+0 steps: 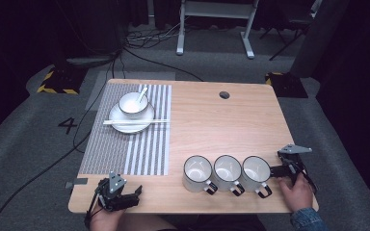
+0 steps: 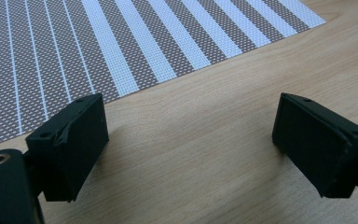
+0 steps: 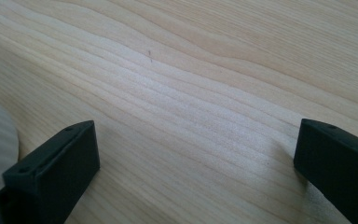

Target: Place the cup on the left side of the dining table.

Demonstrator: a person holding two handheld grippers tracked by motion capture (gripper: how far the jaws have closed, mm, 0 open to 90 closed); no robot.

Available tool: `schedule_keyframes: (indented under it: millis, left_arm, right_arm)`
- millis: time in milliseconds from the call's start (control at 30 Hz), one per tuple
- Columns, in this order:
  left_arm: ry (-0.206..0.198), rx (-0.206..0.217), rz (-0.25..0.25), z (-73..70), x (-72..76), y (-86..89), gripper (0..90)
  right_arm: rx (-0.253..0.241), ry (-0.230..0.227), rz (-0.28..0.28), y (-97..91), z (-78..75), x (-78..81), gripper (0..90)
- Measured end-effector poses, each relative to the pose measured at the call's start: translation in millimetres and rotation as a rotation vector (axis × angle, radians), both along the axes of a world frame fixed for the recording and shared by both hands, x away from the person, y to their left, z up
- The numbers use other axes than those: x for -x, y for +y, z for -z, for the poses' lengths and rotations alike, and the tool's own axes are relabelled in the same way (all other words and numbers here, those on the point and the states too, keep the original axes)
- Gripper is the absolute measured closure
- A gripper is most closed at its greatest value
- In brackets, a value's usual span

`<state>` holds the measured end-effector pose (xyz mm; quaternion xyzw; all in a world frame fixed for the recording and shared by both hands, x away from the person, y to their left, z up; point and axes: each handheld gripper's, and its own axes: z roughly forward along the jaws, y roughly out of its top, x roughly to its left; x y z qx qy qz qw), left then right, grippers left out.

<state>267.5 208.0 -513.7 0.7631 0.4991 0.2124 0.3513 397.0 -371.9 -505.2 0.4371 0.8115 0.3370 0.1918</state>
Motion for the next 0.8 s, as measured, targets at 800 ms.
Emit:
schedule_keyframes:
  millis: [800]
  left_arm:
    - [0.041, -0.010, -0.037, -5.6, -3.6, -10.5, 13.3]
  right_arm:
    - [0.000, 0.000, -0.001, 0.0, 0.0, -0.1, 0.2]
